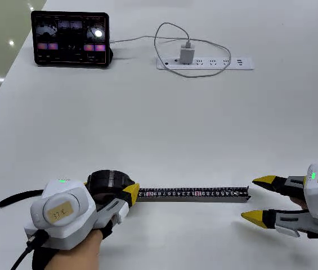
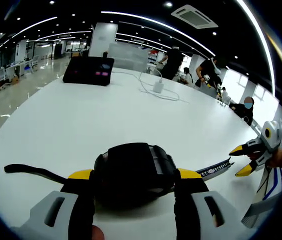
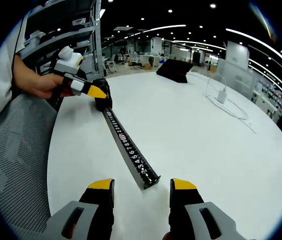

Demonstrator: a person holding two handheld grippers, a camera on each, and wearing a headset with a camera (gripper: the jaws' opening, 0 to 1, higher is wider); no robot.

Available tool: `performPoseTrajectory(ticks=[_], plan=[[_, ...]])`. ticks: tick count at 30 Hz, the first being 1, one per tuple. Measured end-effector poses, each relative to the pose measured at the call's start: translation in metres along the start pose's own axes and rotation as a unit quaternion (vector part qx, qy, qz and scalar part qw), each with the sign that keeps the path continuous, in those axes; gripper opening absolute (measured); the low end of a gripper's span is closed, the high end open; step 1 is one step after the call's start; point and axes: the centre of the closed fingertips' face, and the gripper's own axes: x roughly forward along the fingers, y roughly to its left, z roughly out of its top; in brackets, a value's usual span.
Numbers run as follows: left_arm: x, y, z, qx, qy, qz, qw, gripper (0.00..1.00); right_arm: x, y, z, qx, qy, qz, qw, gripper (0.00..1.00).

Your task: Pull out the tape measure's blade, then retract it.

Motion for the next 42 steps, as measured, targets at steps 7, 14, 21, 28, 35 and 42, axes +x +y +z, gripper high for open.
performPoseTrajectory(ticks=[7, 14, 21, 28, 35, 42], plan=[[0.001, 0.0, 0.0, 0.0, 0.002, -0.001, 1.0, 0.6, 0.005, -0.005, -0.003, -0.016, 0.012, 0.024, 0.9995, 0.39], [0.002, 0.0, 0.0, 0.001, 0.004, -0.001, 1.0, 0.6, 0.008, -0.006, -0.006, -0.032, 0.025, 0.043, 0.9983, 0.35], [0.002, 0.0, 0.0, 0.001, 0.005, -0.003, 1.0, 0.6, 0.01, -0.004, -0.004, -0.047, 0.03, 0.057, 0.9968, 0.32], [0.002, 0.0, -0.001, 0.001, 0.006, -0.003, 1.0, 0.6, 0.013, -0.002, -0.005, -0.061, 0.038, 0.07, 0.9949, 0.29], [0.002, 0.0, -0.001, 0.002, 0.006, -0.003, 1.0, 0.6, 0.014, -0.004, -0.004, -0.072, 0.039, 0.077, 0.9937, 0.24], [0.002, 0.0, -0.002, 0.002, 0.007, -0.003, 1.0, 0.6, 0.015, 0.0, -0.003, -0.089, 0.041, 0.09, 0.9912, 0.17]])
